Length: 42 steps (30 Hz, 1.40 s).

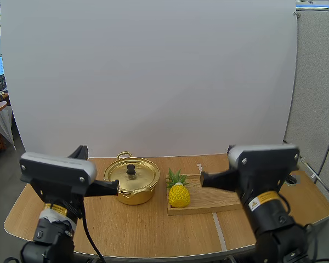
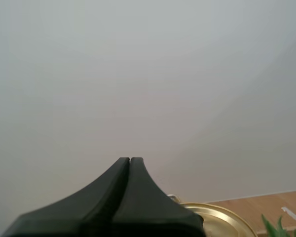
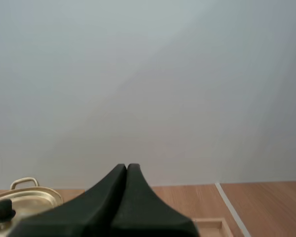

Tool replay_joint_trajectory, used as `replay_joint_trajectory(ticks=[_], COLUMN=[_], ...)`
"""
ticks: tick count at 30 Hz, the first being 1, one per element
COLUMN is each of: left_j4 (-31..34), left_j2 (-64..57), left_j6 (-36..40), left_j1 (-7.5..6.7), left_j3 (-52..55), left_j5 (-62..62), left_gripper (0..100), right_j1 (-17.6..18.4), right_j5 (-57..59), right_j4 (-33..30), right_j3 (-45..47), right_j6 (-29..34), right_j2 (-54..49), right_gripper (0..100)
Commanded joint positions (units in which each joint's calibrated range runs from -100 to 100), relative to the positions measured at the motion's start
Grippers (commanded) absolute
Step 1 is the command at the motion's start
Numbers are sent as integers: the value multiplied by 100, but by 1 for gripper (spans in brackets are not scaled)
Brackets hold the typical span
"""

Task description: Open the pot, put the grape inside, and close it

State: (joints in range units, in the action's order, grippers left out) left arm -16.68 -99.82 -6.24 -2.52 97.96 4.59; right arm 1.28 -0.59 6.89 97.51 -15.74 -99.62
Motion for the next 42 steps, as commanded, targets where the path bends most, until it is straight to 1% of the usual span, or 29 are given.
replay_joint_trajectory(ticks=[1, 2, 5, 8, 14, 17, 21, 24, 27, 42], left_j4=[-65, -65, -65, -65, -3, 343, 1044, 1138, 1138, 1138], left_j2=[-18, -18, -18, -18, -18, -18, -18, -18, -18, -18], left_j6=[9, 9, 178, 356, 402, 746, 1447, 1656, 1738, 1728], left_j1=[4, 4, 16, 87, 95, 95, 95, 132, 132, 132], left_j3=[204, 204, 204, 204, 204, 204, 204, 204, 204, 204], left_j5=[-217, -375, -845, -1274, -2716, -2780, -3434, -3436, -3452, -3450], left_gripper=[0, 0, 0, 0, 0, 0, 0, 0, 0, 0], right_j1=[-22, -22, -22, -22, -22, -22, -22, -22, -22, -45], right_j5=[-478, -234, -84, 1, 1351, 1716, 2188, 2638, 3118, 3156], right_j4=[-10, -10, -25, -26, -162, -201, -224, -259, -283, -357], right_j3=[249, 249, 249, 249, 249, 249, 249, 249, 249, 249], right_j6=[-27, -27, -27, -27, -27, -27, -27, -27, -27, -27], right_j2=[-38, -38, -38, -38, -38, -38, -38, -38, -38, -38], right_gripper=[0, 0, 0, 0, 0, 0, 0, 0, 0, 0])
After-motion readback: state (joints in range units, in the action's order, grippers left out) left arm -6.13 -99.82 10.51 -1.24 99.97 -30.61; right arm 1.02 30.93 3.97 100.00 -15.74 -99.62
